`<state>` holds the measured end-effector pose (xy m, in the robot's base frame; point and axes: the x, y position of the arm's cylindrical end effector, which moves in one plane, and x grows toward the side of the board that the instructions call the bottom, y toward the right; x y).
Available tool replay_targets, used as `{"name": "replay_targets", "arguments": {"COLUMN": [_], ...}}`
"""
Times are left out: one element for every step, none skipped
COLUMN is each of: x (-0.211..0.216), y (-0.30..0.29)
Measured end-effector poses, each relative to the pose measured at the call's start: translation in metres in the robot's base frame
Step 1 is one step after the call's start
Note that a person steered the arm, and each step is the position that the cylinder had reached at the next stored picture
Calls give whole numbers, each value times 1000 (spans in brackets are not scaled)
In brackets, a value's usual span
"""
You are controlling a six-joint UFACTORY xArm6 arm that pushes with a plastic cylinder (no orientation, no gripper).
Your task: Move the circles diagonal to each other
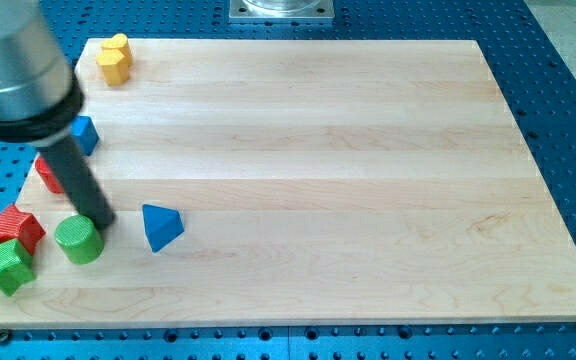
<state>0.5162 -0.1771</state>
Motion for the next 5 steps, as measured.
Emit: {"name": "replay_targets", "arguments": {"x": [19,-12,-8,15,31], "y": [35,34,-8,-31,-23]}}
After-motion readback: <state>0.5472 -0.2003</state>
